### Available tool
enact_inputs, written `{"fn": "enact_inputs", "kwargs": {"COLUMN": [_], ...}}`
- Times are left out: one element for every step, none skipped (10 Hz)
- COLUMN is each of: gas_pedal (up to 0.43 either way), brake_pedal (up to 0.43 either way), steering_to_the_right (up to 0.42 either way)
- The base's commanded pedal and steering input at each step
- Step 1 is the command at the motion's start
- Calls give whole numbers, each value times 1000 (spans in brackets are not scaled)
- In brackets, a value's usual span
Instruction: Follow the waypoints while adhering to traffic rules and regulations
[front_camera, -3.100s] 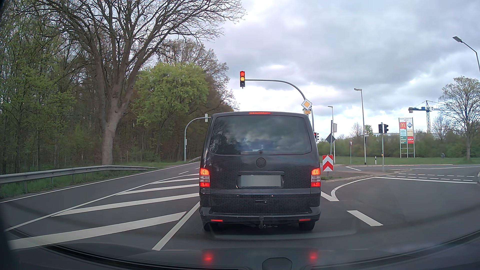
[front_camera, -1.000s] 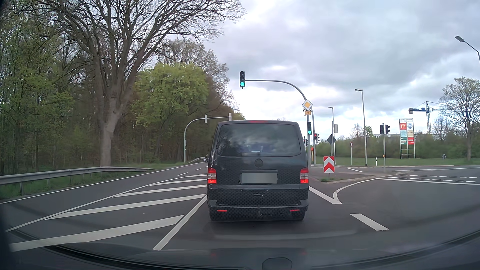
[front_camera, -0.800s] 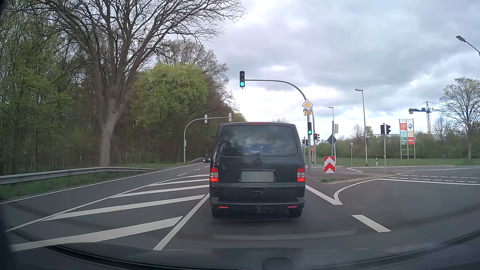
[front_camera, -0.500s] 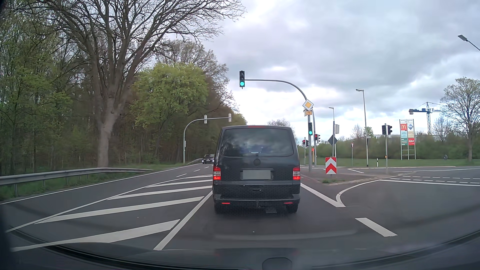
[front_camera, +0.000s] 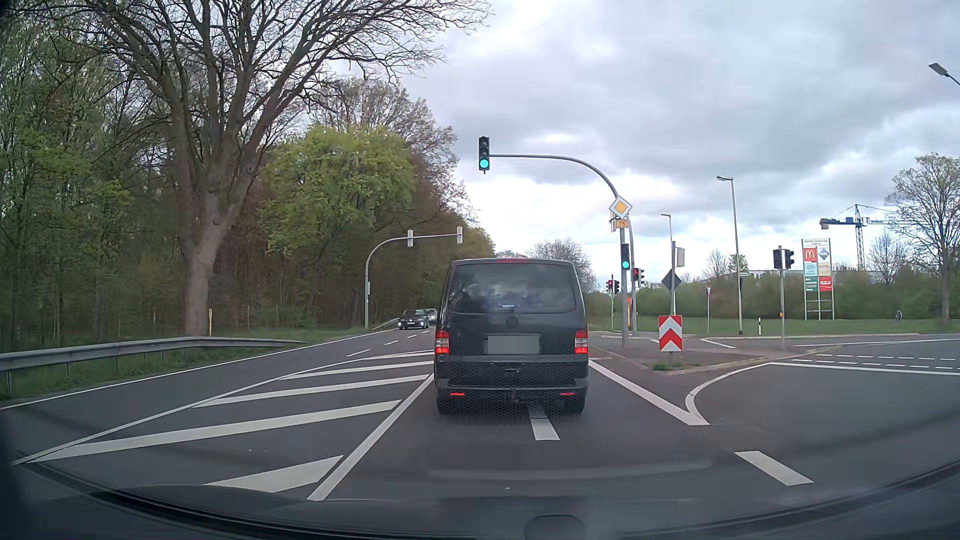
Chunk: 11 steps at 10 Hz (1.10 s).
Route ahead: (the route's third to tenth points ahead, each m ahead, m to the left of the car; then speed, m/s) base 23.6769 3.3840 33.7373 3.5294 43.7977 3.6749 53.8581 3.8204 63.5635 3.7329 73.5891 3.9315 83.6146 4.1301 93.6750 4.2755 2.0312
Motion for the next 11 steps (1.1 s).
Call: {"fn": "enact_inputs", "kwargs": {"gas_pedal": [299,299,299,299,299,299,287,287,287,280,280], "brake_pedal": [6,6,6,6,6,6,0,6,6,6,6], "steering_to_the_right": [-8,-6,-3,-1,0,0,-1,-1,-1,-2,-3]}}
